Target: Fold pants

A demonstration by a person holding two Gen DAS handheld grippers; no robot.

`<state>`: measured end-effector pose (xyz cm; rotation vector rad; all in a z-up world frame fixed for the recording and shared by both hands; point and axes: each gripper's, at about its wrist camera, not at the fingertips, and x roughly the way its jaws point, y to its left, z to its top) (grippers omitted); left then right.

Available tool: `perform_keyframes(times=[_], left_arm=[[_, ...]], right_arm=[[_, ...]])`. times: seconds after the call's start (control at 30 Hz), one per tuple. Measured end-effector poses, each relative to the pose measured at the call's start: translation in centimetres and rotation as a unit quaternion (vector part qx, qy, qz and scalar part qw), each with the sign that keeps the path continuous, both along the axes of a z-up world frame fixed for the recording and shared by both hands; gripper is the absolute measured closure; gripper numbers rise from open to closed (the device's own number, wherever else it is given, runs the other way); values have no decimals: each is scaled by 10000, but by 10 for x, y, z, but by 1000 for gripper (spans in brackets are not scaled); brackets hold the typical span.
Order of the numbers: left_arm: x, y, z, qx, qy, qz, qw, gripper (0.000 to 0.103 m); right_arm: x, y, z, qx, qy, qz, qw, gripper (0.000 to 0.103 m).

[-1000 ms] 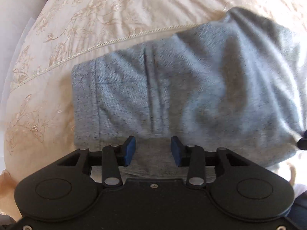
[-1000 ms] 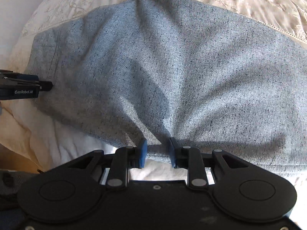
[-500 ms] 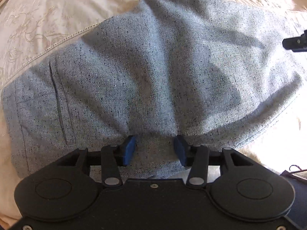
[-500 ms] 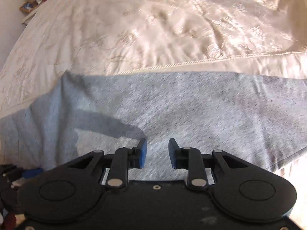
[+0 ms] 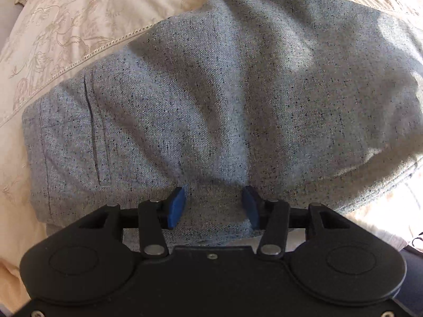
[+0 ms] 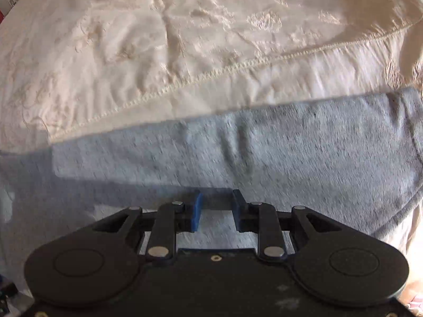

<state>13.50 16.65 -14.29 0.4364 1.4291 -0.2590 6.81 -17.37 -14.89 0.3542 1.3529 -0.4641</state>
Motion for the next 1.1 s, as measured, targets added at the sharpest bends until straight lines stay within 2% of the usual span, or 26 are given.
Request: perform_keyframes(times=[0.07,0.13,0.3,0.5,0.57,0.63,0.73,0.8,0.97,1.1], left_arm=[[0,-11,7,69,-41,180,9998,51],[0,-24,18,-46,-141,355,9993,51],[11,-83,36,-252,-492,353,9978,51],[17,-148,19,-481,-499,67,9976,50],[18,-163,7,-433,-370,100,9983,50],[11,-172,-10,-228,-122,37,9997,50],[4,-184,-10,-5,-240,-253,9994,52],[8,-187,0,-170,-197,-220,9994,52],[40,-203,41,-550,-973,44,9937,51],[85,-227,48,-720,-1177,259,9901,50]], right_arm=[[-24,-8,3,161,28,123,9998,76],[-46,-25,15,257,-75,58,9996,77],[-84,-101,43,-41,-584,-679,9960,73],[-81,-190,54,-602,-727,-937,9911,71],[-74,-214,52,-656,-749,-970,9903,70],[-70,-233,48,-654,-681,-1007,9904,67],[-66,-253,34,-545,-503,-986,9924,65],[-64,-263,20,-421,-385,-892,9944,64],[-59,-262,25,-434,-499,-537,9964,63],[-49,-260,30,-604,-589,-283,9960,62]])
